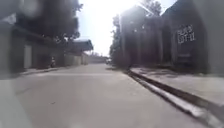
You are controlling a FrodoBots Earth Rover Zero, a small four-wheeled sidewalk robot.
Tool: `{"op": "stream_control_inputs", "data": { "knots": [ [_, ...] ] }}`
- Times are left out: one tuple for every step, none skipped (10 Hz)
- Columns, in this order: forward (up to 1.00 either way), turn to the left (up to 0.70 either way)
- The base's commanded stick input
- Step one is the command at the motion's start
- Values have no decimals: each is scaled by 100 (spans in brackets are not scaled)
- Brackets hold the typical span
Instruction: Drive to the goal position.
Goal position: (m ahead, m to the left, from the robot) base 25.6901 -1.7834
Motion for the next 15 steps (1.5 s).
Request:
{"op": "stream_control_inputs", "data": {
  "knots": [
    [100,-3],
    [100,-23],
    [100,-39],
    [100,-40],
    [100,-27],
    [100,-8],
    [100,0],
    [100,0],
    [100,0],
    [100,0],
    [100,0],
    [100,0],
    [100,0],
    [100,0],
    [100,0]
  ]
}}
